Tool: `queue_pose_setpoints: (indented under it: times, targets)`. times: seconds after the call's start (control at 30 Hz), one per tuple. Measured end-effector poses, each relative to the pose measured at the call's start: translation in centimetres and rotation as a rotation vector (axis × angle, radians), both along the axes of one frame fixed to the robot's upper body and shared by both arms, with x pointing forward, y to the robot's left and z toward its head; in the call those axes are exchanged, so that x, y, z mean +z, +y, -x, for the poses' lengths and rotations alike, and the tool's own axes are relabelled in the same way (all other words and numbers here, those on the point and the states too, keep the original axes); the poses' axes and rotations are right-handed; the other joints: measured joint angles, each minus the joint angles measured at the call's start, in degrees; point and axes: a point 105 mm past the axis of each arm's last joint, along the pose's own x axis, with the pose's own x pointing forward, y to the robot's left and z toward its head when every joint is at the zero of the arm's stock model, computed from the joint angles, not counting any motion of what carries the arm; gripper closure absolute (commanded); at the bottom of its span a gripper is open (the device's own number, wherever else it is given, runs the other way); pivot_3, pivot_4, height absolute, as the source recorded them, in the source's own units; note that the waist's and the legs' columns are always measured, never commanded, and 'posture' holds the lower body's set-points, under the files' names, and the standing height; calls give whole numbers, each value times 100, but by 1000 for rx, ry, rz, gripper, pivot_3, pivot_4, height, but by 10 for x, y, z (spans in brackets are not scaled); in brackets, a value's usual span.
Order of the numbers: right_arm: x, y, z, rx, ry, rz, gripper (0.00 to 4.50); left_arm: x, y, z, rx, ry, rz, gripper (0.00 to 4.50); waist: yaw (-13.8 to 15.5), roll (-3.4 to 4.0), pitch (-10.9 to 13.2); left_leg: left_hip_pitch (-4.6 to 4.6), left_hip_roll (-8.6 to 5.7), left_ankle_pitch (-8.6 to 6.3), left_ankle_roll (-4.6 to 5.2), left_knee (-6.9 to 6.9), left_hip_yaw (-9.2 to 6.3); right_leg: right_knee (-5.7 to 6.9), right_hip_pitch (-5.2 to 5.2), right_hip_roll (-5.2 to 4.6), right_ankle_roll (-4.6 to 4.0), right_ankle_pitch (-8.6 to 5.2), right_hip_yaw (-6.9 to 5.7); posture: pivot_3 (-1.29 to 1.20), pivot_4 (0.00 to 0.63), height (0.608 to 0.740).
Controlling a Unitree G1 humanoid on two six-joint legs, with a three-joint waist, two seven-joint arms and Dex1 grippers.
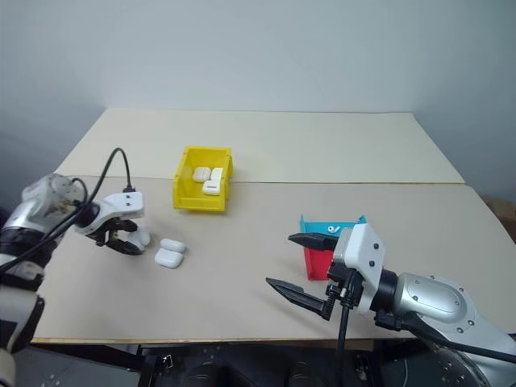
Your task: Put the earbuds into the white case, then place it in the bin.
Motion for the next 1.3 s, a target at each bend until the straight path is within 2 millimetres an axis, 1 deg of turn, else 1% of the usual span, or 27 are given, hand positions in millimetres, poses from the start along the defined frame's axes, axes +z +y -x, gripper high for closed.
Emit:
queue_pose_setpoints:
  times: [0.1,0.2,0.23,0.3,0.47,0.57,0.67,0.73,0.87,0.97,1.07,1.17,1.23,1.3]
  targets:
    - [0,-1,-1,-6,-1,-1,0,23,-3,8,-44,-108,150,1647,27,0,0,0,0,0,0,4,-1,1,4,-2,0,0,-1,0,150,740]
    - [4,-6,-4,-16,-16,7,0,50,-14,19,-72,-221,348,1647,53,0,0,2,0,0,0,6,-3,2,8,-3,1,0,-1,0,150,740]
    - [5,-7,-6,-18,-21,15,0,55,-18,24,-91,-241,383,1647,59,0,0,3,0,0,0,6,-3,1,9,-3,1,0,-1,0,150,740]
    - [6,-11,-9,-17,-19,30,0,62,-34,34,-126,-256,461,1647,79,0,0,3,-1,0,0,7,-4,0,13,-4,1,-1,-4,0,150,740]
    - [17,-18,-18,28,-54,103,0,78,-113,56,-296,-303,773,1647,92,0,0,5,-2,0,0,12,-8,0,17,-2,1,0,-3,0,150,740]
    - [20,-26,-29,31,-70,210,0,81,-142,64,-354,-326,922,1647,57,2,-1,8,-2,0,0,10,-5,2,16,-1,1,1,1,0,150,740]
    - [23,-40,-47,-2,-78,399,0,79,-174,67,-404,-327,1085,1647,47,4,-3,15,-2,0,0,10,0,3,18,1,0,1,5,0,150,740]
    - [21,-47,-55,-11,-64,506,0,77,-188,69,-430,-308,1148,1647,51,4,-3,11,-2,0,0,8,-2,-1,16,3,-1,1,5,0,150,740]
    - [17,-54,-72,21,-22,662,0,74,-209,72,-501,-280,1221,1647,35,5,-3,12,-2,0,0,10,5,0,13,3,-1,2,10,0,150,740]
    - [6,-61,-81,57,12,783,0,77,-220,71,-536,-272,1258,1647,49,5,-3,7,-2,0,0,13,4,-2,11,2,-1,1,8,0,150,740]
    - [-9,-71,-86,110,22,898,0,78,-226,74,-583,-294,1277,1647,65,5,-3,4,-3,0,0,15,7,-7,11,-1,0,1,8,0,150,740]
    - [-30,-78,-89,173,56,974,587,79,-231,75,-601,-308,1298,1647,59,6,-3,0,-2,0,0,33,9,-6,12,-1,3,2,9,0,150,740]
    - [-40,-78,-91,200,60,1000,1225,79,-234,76,-613,-315,1308,1647,59,6,-3,1,-1,0,0,33,9,-3,12,-1,3,2,9,0,150,740]
    - [-48,-79,-94,209,71,1017,1225,79,-237,78,-622,-317,1314,1647,59,9,-4,1,-1,0,-1,32,8,-2,11,0,2,2,7,0,150,740]
